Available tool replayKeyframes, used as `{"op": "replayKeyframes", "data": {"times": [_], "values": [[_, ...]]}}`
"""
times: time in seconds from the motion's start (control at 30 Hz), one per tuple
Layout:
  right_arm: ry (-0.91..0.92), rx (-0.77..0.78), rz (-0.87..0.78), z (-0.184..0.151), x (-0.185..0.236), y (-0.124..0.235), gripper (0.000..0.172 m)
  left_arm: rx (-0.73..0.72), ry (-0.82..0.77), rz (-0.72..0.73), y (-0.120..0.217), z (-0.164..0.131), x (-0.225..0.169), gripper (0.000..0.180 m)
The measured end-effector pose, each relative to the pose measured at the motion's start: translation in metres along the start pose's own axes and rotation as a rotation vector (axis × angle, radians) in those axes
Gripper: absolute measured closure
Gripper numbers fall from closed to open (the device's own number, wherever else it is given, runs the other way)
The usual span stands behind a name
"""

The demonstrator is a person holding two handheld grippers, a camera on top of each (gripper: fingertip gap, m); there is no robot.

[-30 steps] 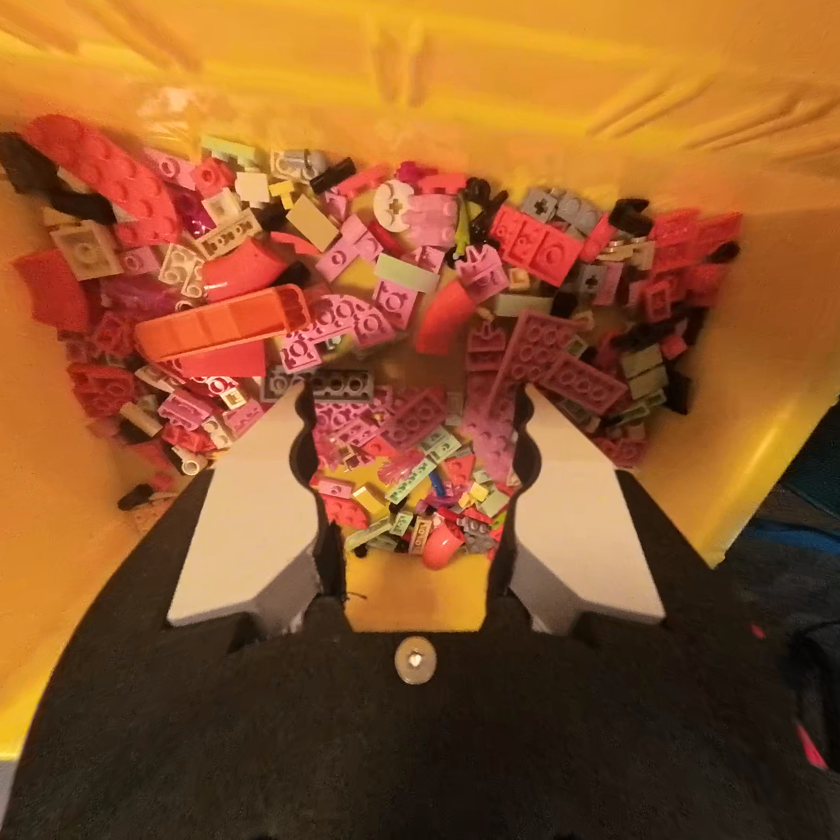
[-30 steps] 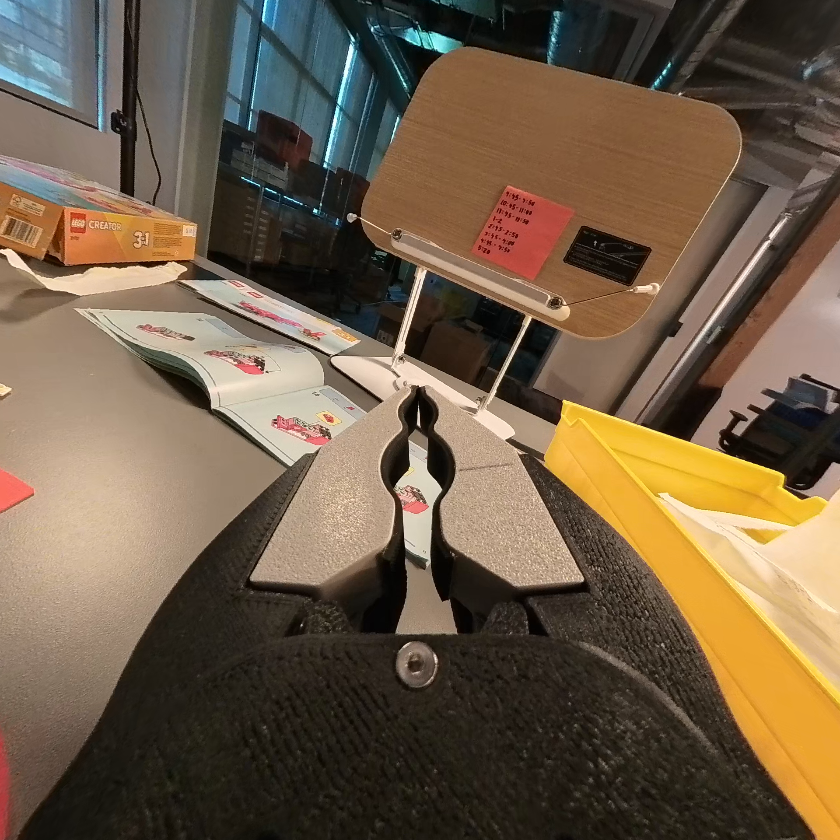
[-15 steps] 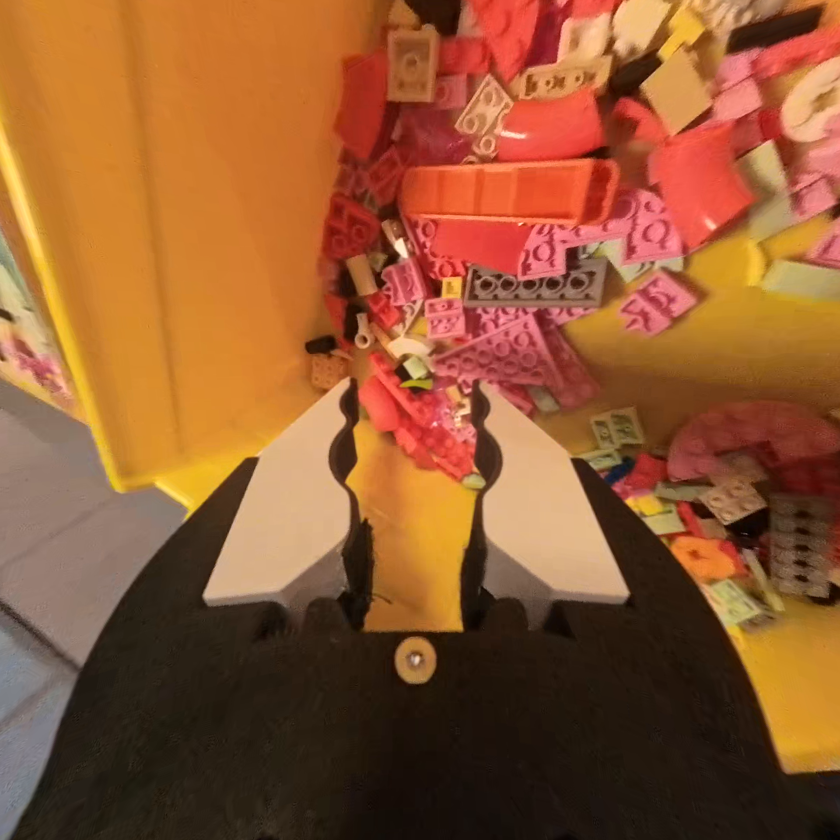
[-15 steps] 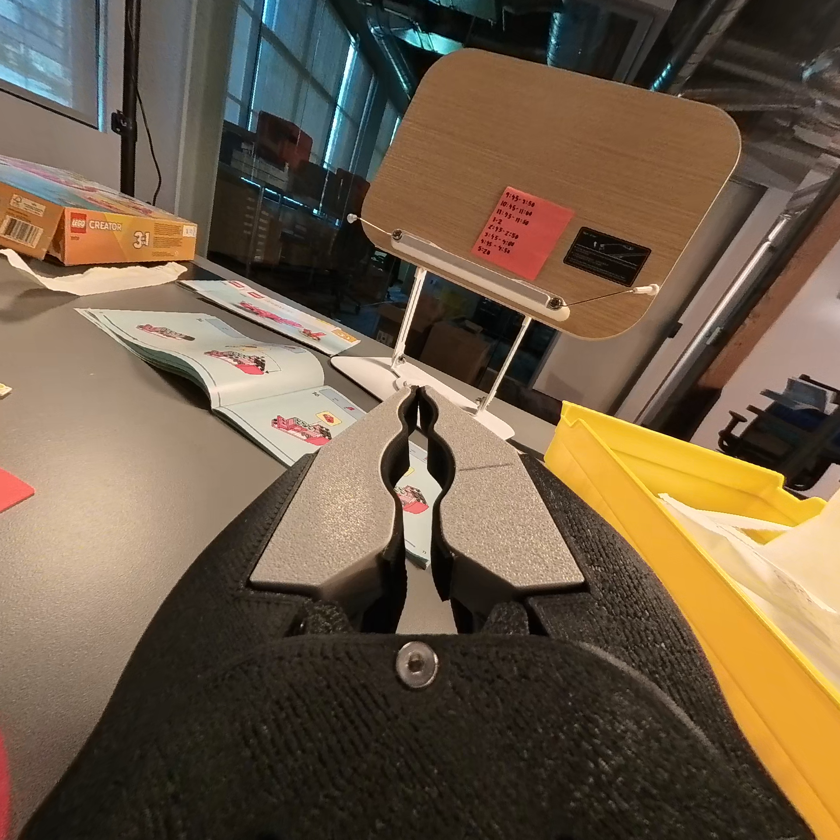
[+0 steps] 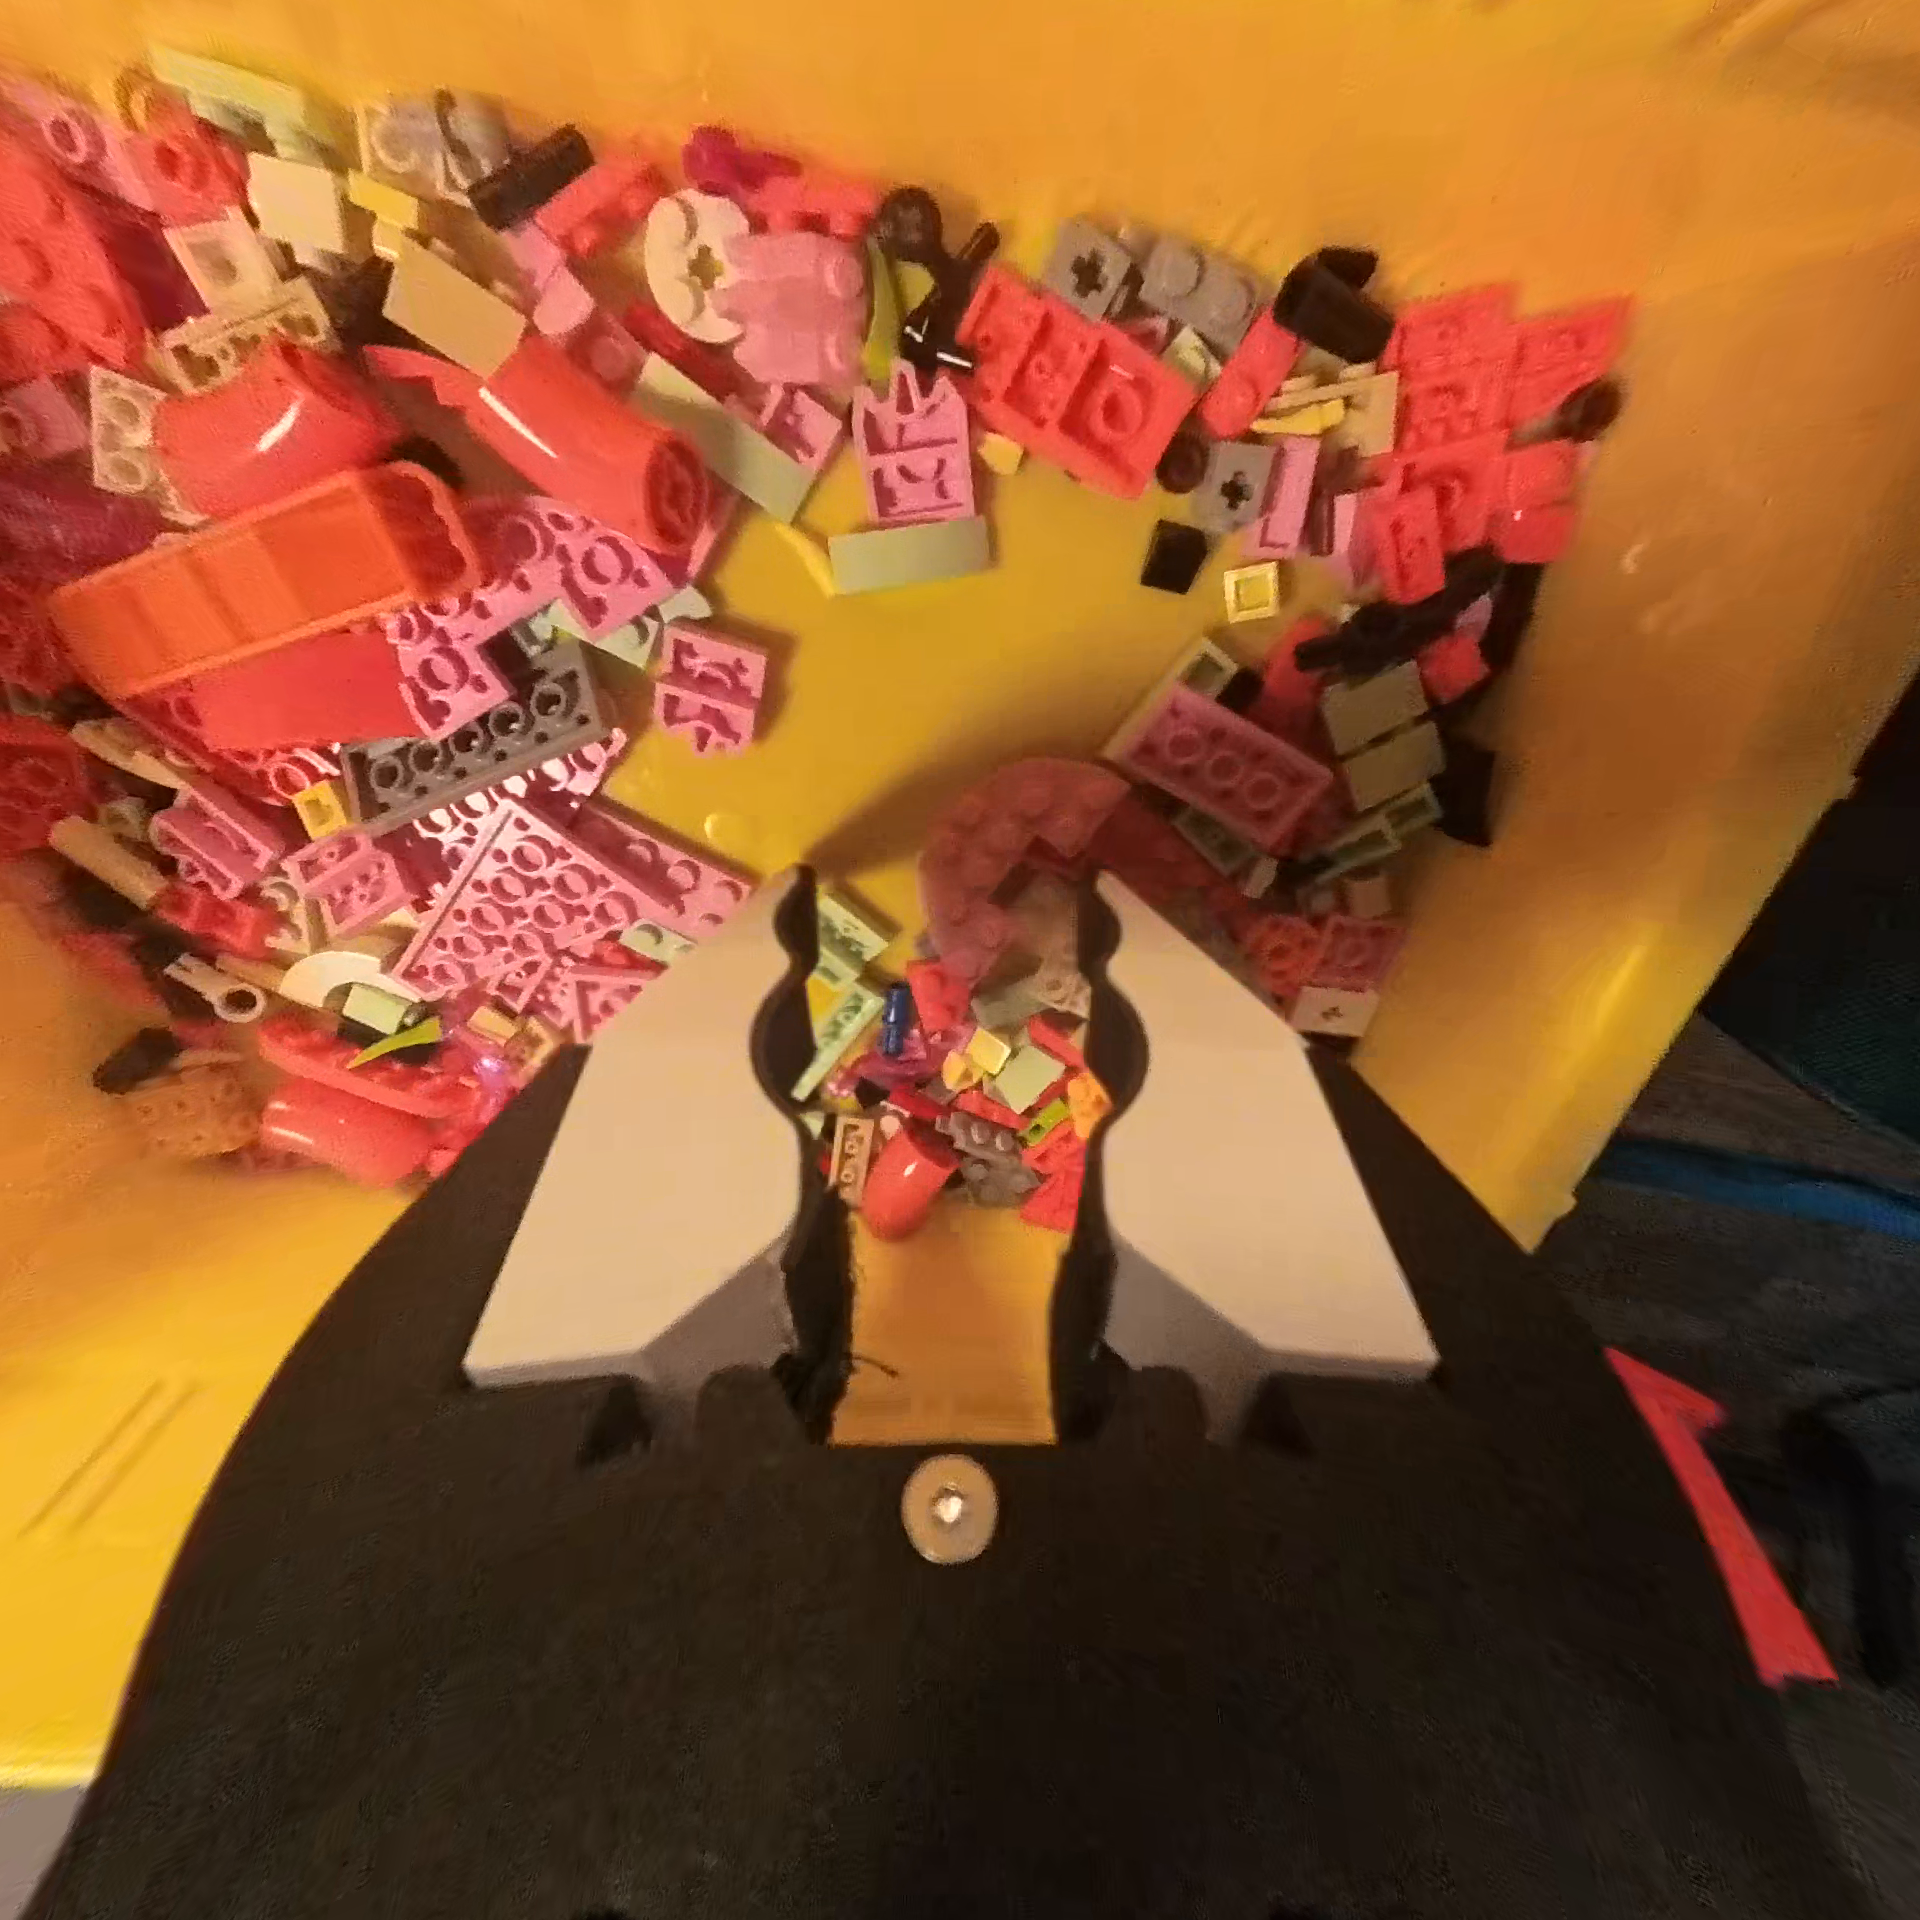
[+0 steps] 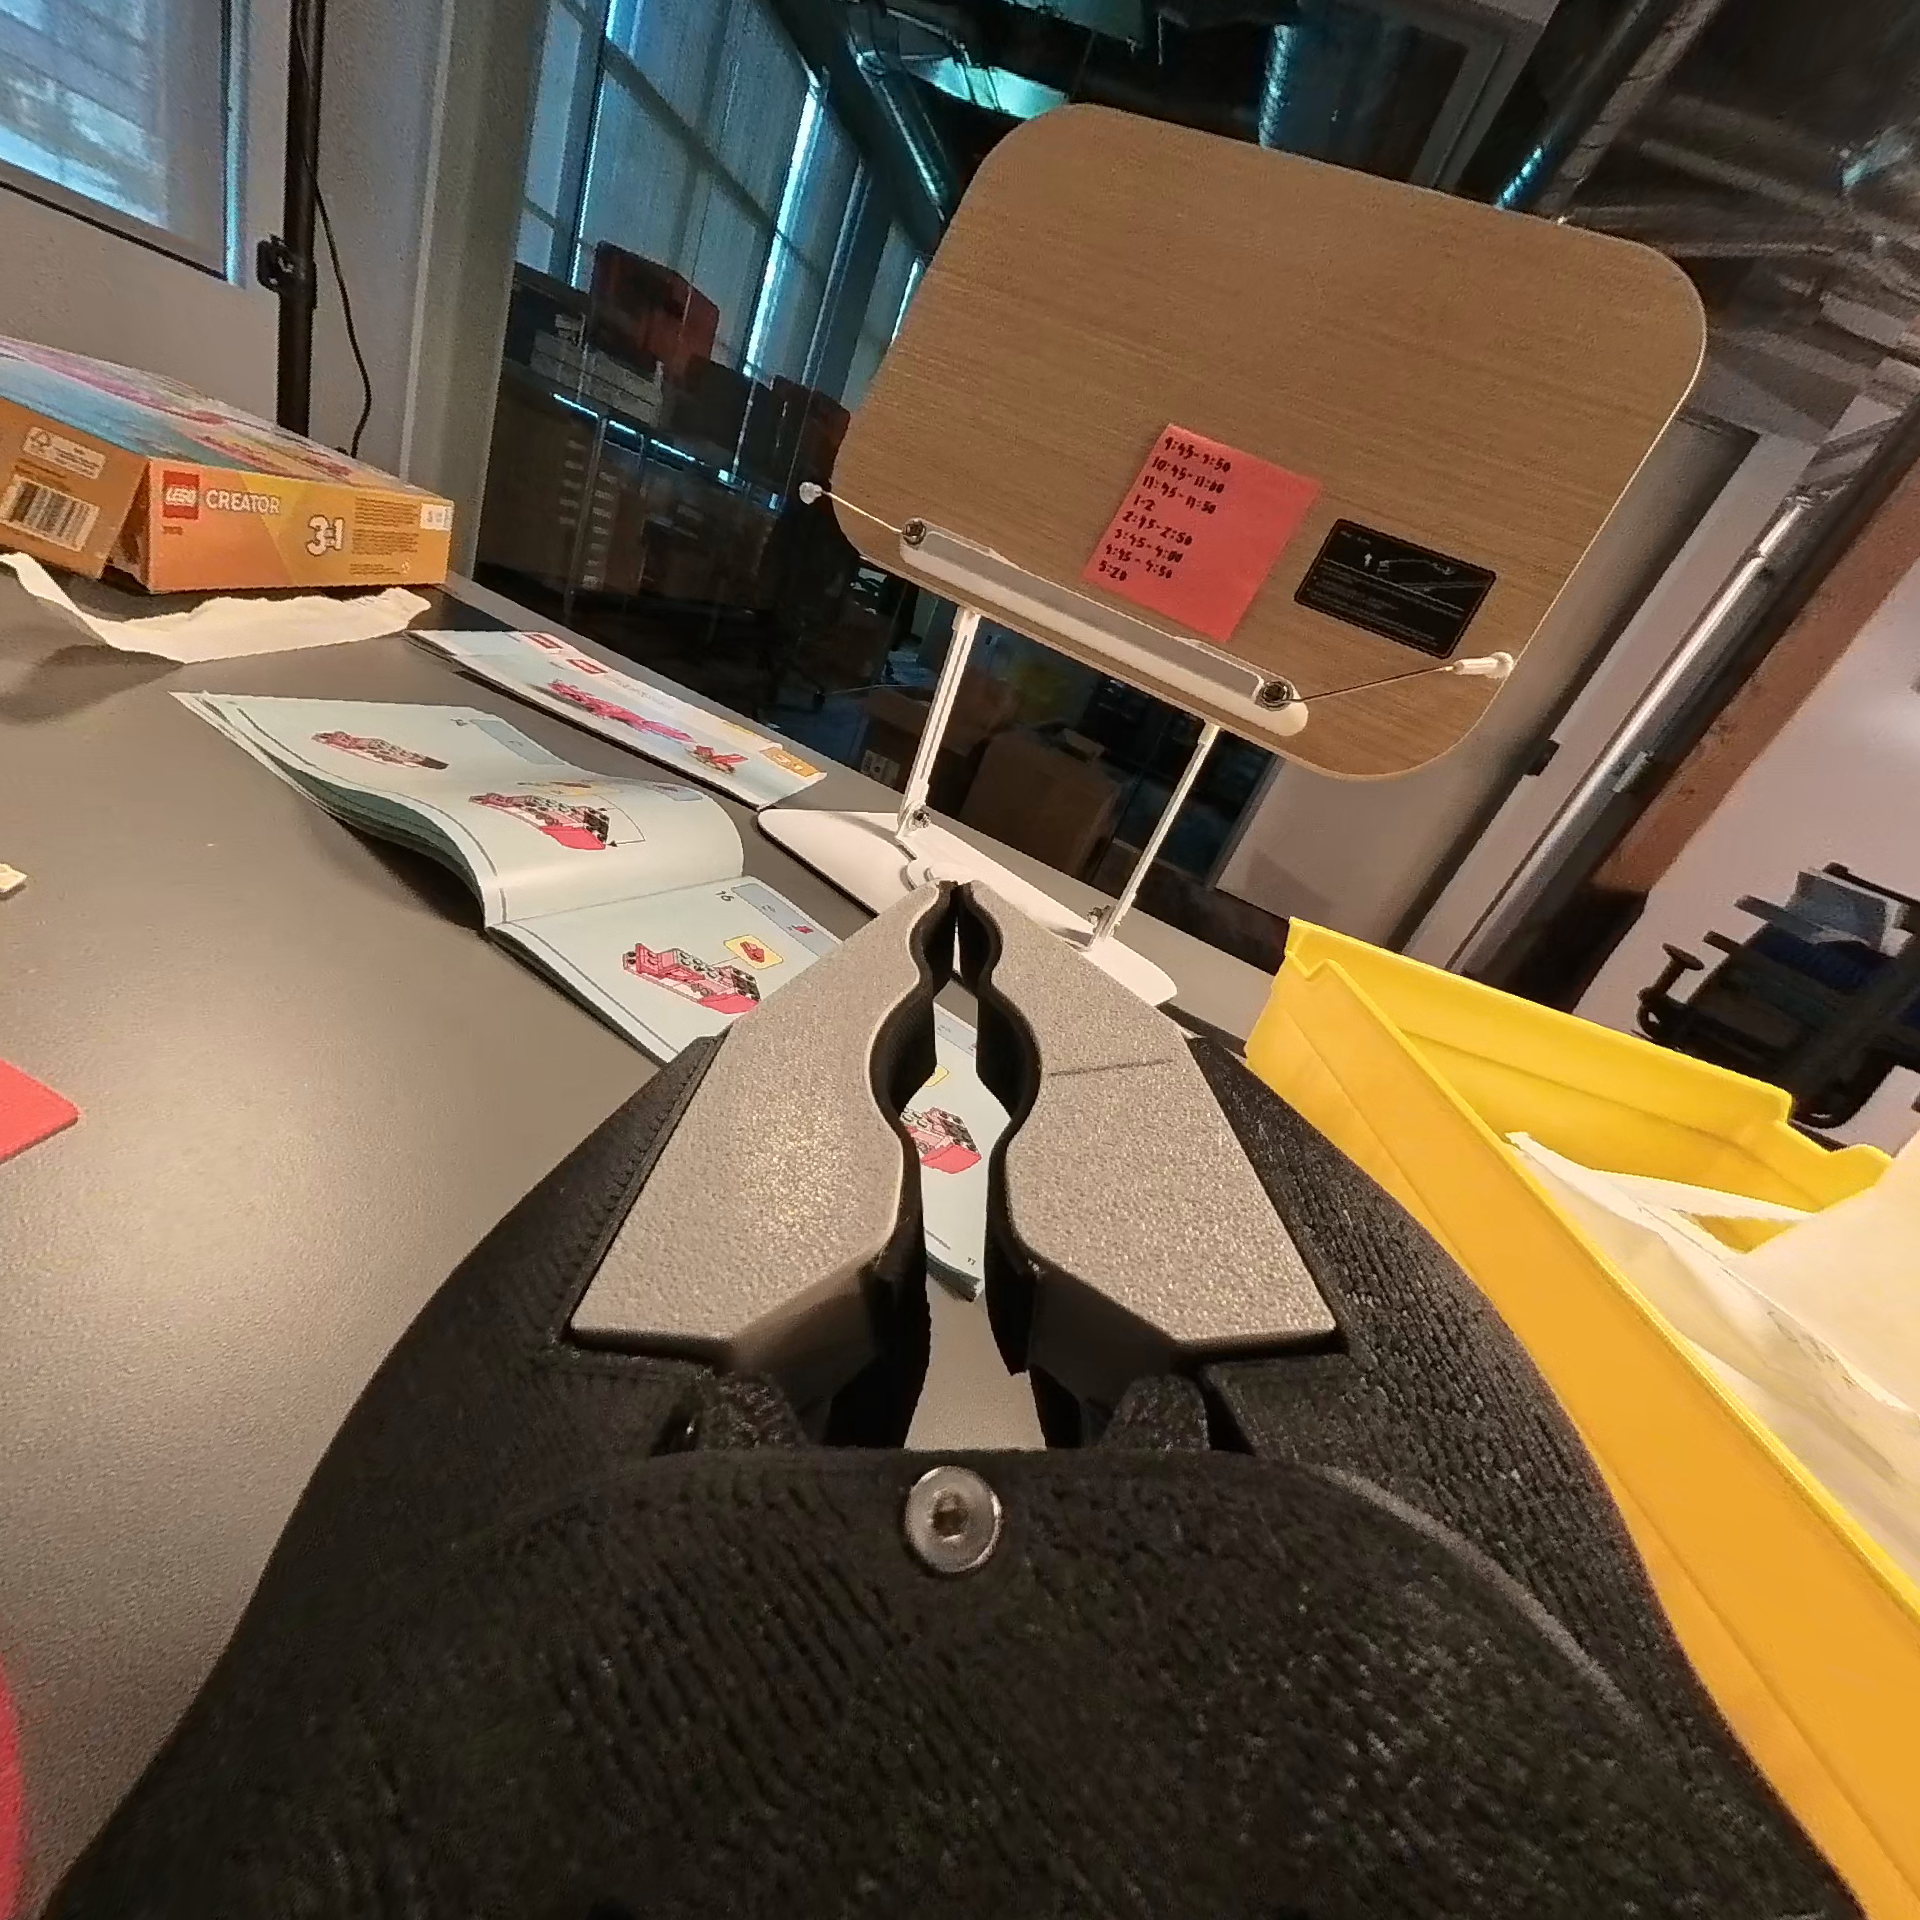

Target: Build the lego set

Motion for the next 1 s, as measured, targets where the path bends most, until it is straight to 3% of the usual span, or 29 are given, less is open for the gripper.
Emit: {"op": "replayKeyframes", "data": {"times": [0.1,0.27,0.37,0.47,0.63,1.0], "values": [[-0.001,-0.002,-0.002,0.0,0.0,0.0,0.172,-0.005,0.012,0.057,-0.001,0.004,0.01,0.161],[-0.005,-0.003,-0.003,0.0,-0.001,0.0,0.172,-0.05,0.112,0.231,0.008,0.007,0.038,0.157],[-0.004,-0.002,-0.002,0.0,-0.001,0.0,0.172,-0.104,0.117,0.113,0.016,0.007,0.024,0.143],[-0.002,-0.001,0.001,0.0,0.0,0.0,0.172,-0.078,0.045,0.001,0.018,-0.003,0.004,0.153],[0.001,-0.001,0.004,0.0,0.0,0.0,0.172,-0.012,0.054,-0.069,0.017,-0.02,-0.004,0.147],[-0.003,-0.001,0.002,0.0,0.0,0.0,0.172,0.035,0.05,-0.128,0.009,-0.023,-0.013,0.149]]}}
Point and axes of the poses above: each gripper's, where its closed fingertips meet, y back along the fingers, z out of its top, x = y × z across the jaws, the point moved 5 cm from there along y, back along the fingers, and after that the axes turned 2 degrees about y, right-handed, at the moved point
